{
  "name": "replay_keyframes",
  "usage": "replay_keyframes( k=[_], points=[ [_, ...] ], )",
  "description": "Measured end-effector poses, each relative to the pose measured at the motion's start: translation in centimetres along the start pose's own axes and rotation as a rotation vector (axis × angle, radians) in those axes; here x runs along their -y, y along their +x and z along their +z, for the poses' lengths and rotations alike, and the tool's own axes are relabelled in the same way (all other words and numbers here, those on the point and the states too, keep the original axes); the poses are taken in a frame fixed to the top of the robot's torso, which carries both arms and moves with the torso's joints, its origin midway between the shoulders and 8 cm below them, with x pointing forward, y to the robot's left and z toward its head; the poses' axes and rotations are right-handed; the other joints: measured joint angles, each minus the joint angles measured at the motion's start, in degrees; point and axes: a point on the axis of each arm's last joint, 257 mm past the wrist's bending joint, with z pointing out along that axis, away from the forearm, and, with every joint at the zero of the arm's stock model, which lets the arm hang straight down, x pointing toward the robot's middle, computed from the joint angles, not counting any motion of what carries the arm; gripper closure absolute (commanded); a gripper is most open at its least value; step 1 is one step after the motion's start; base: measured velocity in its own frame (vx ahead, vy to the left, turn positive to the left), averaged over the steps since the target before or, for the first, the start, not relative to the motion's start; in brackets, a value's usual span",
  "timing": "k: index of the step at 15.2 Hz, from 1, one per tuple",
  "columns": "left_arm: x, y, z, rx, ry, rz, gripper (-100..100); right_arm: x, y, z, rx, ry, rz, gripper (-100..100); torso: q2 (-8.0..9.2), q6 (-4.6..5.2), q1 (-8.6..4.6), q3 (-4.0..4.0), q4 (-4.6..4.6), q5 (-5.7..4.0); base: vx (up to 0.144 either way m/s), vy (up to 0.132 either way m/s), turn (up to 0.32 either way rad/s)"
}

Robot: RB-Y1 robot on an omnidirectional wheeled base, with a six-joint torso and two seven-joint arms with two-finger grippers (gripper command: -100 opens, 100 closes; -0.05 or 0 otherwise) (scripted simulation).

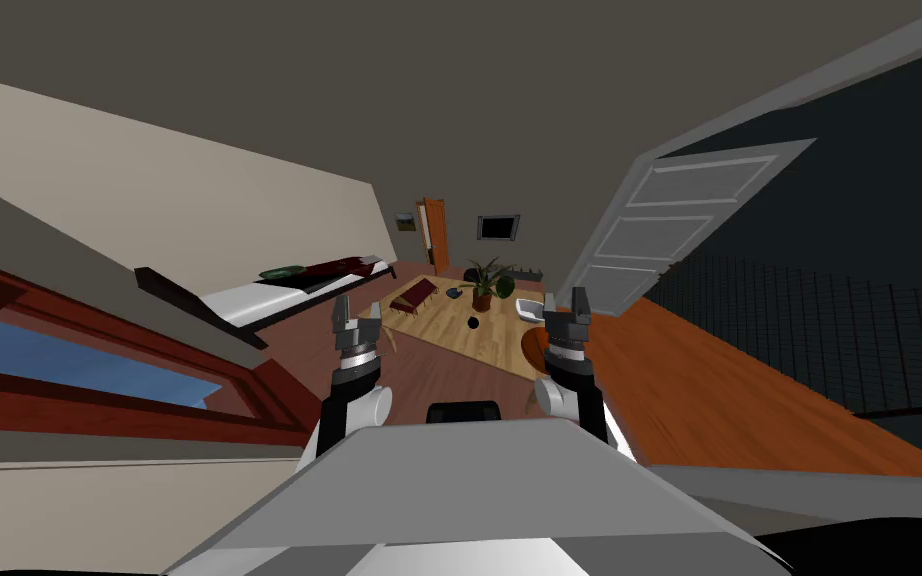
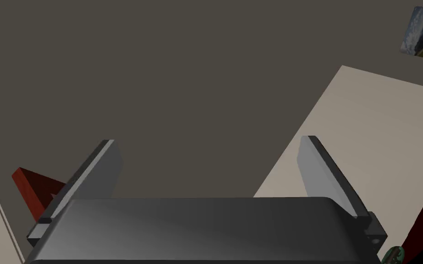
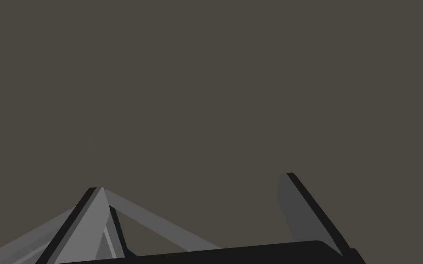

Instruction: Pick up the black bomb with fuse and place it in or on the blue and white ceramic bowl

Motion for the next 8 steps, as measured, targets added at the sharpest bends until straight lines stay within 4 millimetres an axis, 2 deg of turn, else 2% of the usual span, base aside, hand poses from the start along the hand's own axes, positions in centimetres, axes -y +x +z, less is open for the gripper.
replay_keyframes(
  k=[2, 8],
  points=[
    [0.0, 0.0, 0.0, 0.0, 0.0, 0.0, 0, 0.6, 0.3, 0.0, -0.027, 0.008, 0.007, -100, 0.01, -0.02, 0.0, 0.0, 0.0, 0.0, -0.008, 0.013, 0.086],
    [0.0, 0.0, 0.0, 0.0, 0.0, 0.0, 0, 4.3, 0.7, -0.9, -0.088, 0.074, 0.093, -100, 0.04, -0.01, 0.1, 0.02, 0.01, 0.02, -0.014, 0.028, 0.106]
  ],
)
